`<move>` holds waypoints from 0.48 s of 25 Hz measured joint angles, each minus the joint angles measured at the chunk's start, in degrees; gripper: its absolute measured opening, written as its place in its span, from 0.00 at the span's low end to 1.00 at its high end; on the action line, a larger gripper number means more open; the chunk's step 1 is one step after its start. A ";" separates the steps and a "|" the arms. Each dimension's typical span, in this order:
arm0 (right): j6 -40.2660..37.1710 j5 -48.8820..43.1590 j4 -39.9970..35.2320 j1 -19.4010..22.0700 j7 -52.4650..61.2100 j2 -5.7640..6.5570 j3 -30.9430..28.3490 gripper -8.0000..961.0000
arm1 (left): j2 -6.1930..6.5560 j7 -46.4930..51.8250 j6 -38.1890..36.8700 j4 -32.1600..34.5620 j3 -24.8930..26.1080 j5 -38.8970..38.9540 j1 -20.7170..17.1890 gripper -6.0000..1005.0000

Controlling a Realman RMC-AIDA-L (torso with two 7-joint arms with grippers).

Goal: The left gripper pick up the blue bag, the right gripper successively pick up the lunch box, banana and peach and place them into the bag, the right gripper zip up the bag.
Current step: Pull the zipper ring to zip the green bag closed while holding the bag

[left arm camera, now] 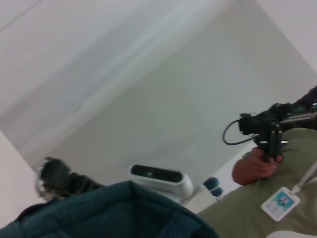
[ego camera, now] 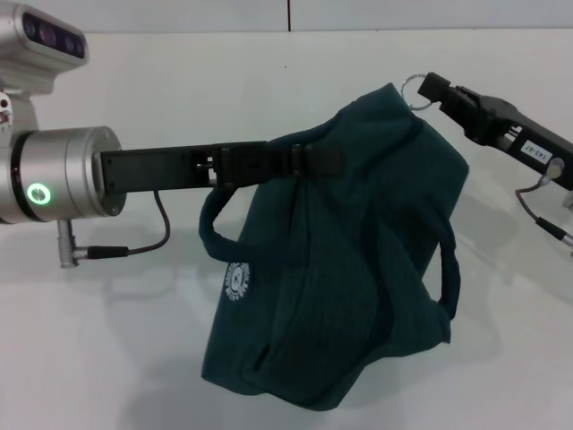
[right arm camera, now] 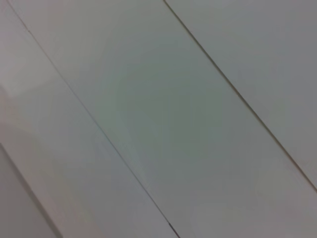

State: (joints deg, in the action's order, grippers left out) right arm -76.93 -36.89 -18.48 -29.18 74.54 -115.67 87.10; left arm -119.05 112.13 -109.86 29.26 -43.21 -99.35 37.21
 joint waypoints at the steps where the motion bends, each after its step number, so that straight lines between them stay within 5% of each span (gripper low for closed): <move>1: 0.18 -0.01 0.01 0.00 0.00 -0.01 0.12 0.02 | -0.07 0.00 -0.27 0.00 0.03 0.18 0.08 0.05; 12: 1.13 -0.03 0.52 -0.22 -0.01 -0.01 1.12 0.03 | -0.06 -0.02 -2.01 0.00 -0.21 2.78 -0.22 0.05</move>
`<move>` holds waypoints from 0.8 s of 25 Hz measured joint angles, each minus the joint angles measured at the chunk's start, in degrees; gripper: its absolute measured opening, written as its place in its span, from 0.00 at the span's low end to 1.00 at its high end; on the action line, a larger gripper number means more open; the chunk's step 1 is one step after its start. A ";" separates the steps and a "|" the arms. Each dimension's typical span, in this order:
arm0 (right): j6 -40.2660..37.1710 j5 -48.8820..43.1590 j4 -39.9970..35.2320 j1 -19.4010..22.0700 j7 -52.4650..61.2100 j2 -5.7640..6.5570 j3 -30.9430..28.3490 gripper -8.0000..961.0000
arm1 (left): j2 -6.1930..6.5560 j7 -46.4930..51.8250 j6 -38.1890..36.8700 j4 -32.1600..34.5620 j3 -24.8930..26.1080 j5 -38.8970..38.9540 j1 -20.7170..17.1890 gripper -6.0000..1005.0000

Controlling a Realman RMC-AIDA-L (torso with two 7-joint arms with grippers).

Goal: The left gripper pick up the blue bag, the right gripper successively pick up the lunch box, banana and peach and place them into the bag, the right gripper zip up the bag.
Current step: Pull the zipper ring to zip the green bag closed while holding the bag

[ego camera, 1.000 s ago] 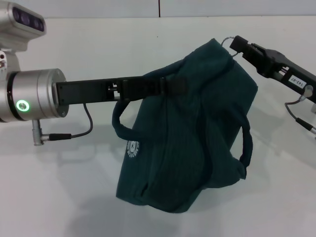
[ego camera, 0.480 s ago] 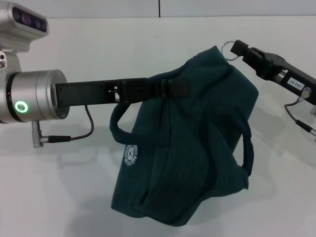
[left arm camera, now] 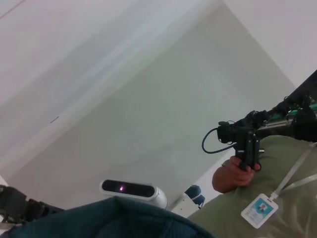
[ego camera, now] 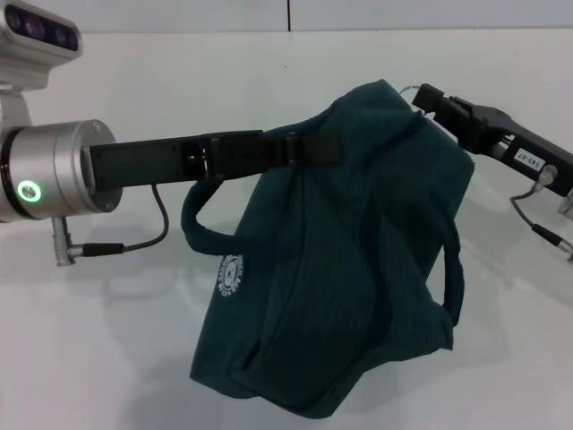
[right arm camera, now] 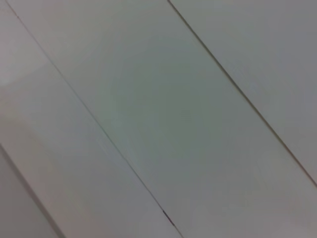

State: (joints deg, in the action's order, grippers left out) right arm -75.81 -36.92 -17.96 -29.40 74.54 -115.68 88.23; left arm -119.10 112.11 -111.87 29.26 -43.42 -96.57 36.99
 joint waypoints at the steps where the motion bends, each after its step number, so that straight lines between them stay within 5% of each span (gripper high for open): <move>1: 0.01 0.00 0.11 -0.09 0.00 0.00 0.11 0.03 | -0.02 -0.06 -0.01 0.00 0.01 0.03 -0.03 0.05; 16: -0.24 0.68 0.33 1.50 2.01 0.66 -3.95 0.06 | -0.07 -0.48 5.00 0.01 0.54 1.80 -1.38 0.05; 20: -1.50 0.68 0.36 2.97 2.12 1.18 -6.78 0.21 | -0.19 -0.68 7.49 -0.47 0.55 2.85 -1.69 0.05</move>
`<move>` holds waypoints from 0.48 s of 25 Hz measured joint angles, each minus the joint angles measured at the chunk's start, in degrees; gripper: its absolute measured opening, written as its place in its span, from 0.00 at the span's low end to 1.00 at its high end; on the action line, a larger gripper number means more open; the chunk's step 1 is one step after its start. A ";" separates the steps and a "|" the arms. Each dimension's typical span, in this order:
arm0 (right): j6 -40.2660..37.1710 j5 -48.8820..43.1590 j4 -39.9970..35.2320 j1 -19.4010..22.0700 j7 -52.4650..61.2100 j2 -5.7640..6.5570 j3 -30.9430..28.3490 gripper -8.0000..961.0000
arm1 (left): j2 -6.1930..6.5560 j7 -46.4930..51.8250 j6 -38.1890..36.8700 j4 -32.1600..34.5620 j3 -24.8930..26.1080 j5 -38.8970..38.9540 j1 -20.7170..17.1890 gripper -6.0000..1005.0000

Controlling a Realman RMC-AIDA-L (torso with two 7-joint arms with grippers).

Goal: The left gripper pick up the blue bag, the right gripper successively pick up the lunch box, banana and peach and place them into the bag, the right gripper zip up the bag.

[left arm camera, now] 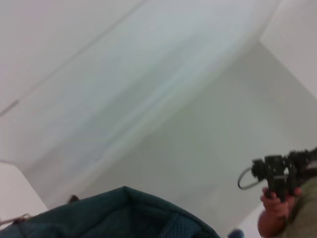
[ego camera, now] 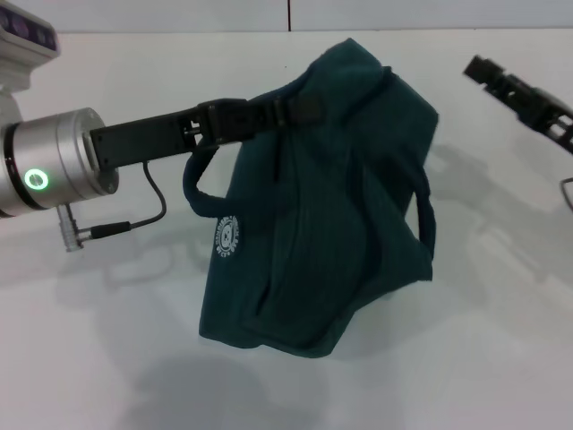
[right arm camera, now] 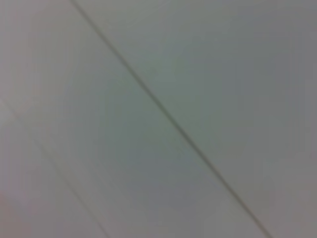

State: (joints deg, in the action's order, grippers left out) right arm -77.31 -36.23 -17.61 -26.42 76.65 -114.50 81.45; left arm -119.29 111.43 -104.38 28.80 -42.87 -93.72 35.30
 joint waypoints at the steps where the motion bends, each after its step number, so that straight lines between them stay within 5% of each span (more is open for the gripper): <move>1: -0.45 0.00 0.02 0.41 0.01 0.11 -0.84 0.24 | -0.04 -0.21 0.46 -0.37 0.00 0.42 -0.03 0.05; 9: -1.36 -0.08 0.02 2.40 0.06 0.50 -3.22 0.74 | -0.24 -2.39 6.52 -3.79 -0.23 1.74 0.42 0.05; 12: -1.38 -0.30 0.03 2.29 0.07 0.48 -3.21 0.78 | -0.24 -3.27 9.08 -4.40 -0.51 1.75 0.71 0.05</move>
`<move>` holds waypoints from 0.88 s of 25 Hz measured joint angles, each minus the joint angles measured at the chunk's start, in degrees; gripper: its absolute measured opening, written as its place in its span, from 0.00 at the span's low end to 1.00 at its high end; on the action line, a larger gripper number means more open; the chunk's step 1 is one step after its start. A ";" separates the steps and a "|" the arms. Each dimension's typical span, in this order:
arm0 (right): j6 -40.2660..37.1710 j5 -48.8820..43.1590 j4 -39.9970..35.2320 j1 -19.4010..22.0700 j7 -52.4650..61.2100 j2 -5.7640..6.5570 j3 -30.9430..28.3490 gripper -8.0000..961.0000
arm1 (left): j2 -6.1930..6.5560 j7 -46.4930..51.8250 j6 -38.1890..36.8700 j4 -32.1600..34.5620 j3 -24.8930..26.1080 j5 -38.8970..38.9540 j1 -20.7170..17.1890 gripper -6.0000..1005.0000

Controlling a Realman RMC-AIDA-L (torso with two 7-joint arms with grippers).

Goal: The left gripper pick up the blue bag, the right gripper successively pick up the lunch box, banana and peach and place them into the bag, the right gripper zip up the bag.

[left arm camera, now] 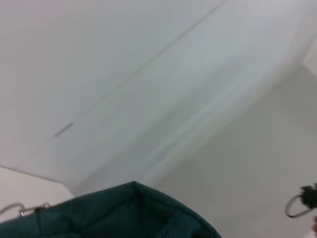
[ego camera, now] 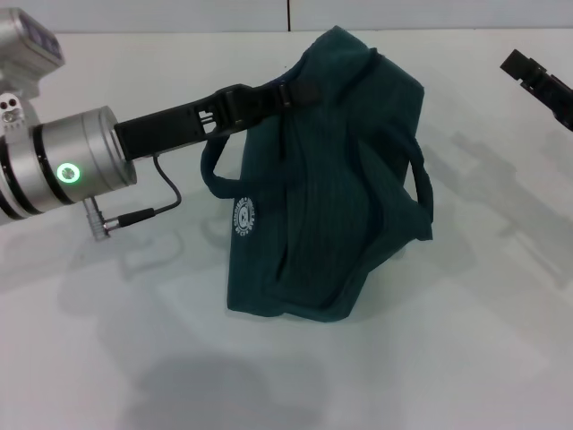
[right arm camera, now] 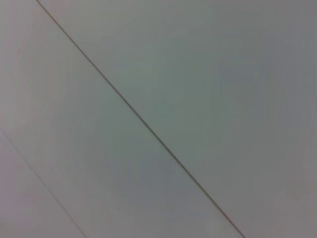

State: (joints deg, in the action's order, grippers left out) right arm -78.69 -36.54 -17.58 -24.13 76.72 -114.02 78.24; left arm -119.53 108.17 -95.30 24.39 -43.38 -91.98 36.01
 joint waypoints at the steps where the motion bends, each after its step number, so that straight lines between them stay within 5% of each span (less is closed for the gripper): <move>1: -0.01 -0.08 0.00 -0.08 0.00 -0.05 0.04 0.79 | -0.01 -0.30 0.95 -0.16 0.04 0.01 0.02 0.05; 11: -0.47 -0.29 -0.10 -0.26 -0.06 -0.14 0.29 0.83 | -0.13 -2.23 8.44 -0.99 0.32 0.21 -0.40 0.05; 22: -1.93 -0.80 -0.38 -0.02 -0.43 0.09 0.37 0.84 | -0.17 -8.34 8.33 -1.63 0.24 0.46 -0.54 0.51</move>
State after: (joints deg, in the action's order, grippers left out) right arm -80.62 -37.34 -17.96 -24.16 76.29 -113.94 78.61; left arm -119.70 99.82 -86.98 22.77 -43.14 -91.52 35.48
